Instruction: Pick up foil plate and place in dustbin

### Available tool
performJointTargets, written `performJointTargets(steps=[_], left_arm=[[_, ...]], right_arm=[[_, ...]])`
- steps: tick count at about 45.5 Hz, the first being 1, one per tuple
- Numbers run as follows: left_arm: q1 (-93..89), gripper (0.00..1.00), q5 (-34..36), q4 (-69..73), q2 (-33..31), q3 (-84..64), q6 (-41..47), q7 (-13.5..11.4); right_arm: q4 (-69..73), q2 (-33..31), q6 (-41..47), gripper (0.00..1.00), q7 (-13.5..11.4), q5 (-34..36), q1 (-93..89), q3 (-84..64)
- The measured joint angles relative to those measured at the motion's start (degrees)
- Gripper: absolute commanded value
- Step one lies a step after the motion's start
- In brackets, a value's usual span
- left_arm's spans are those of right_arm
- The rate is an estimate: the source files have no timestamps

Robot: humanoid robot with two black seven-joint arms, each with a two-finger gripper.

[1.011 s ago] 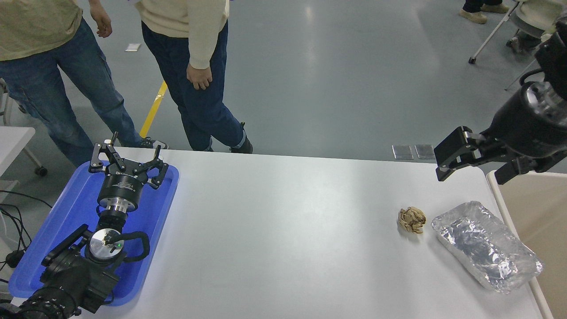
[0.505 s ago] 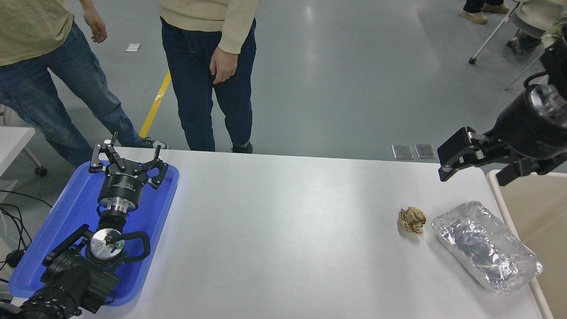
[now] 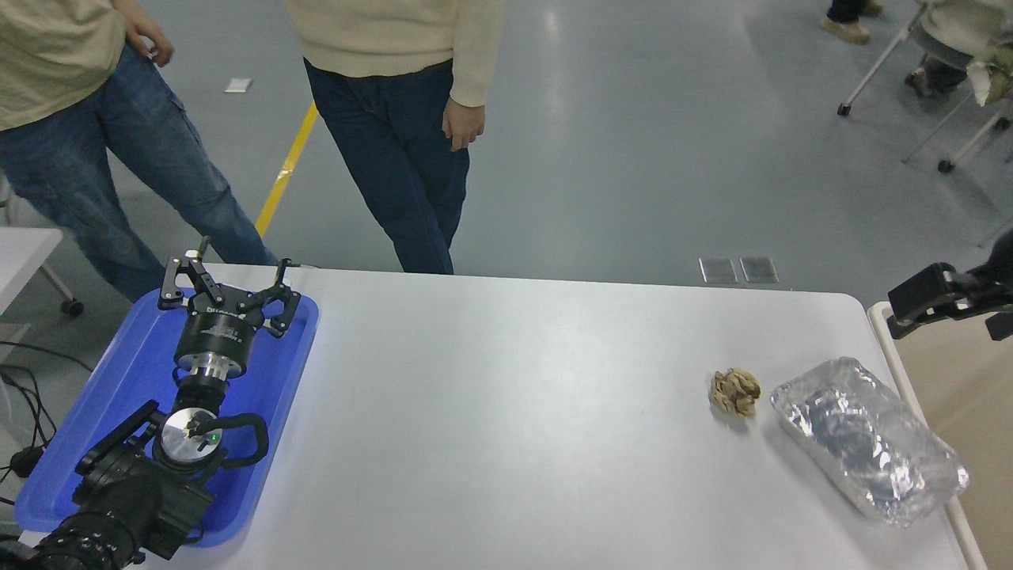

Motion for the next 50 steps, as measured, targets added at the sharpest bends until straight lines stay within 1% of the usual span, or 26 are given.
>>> performJointTargets(steps=[5,13,27,36,50], left_arm=[[0.00,1.00,-0.02,-0.01,0.06,0.00,0.00,0.00],[-0.03,1.00,-0.01,-0.01,0.07,0.00,0.01,0.00],[-0.05,1.00,-0.01,0.00,0.07,0.00,0.02,0.00],[-0.05,1.00,0.01,0.00,0.08,-0.01,0.02,0.00],[-0.05,1.00,0.01,0.01,0.09,-0.07,0.02,0.00]], right_arm=[[-5.40,-1.76,-3.48,1.00,0.11,-4.89,-9.91,6.20],[-13.00,-2.51,-9.03,1.00,0.17,-9.53,-25.00,15.47],[-27.78,1.23,-15.99,1.00,0.24,-16.24,-48.30,31.59],[-34.11,3.94,-19.84,1.00,0.26,-18.40,-56.55,36.91],[-44.31,8.51,-26.70,0.99,0.33,-19.52,-65.06,39.79]])
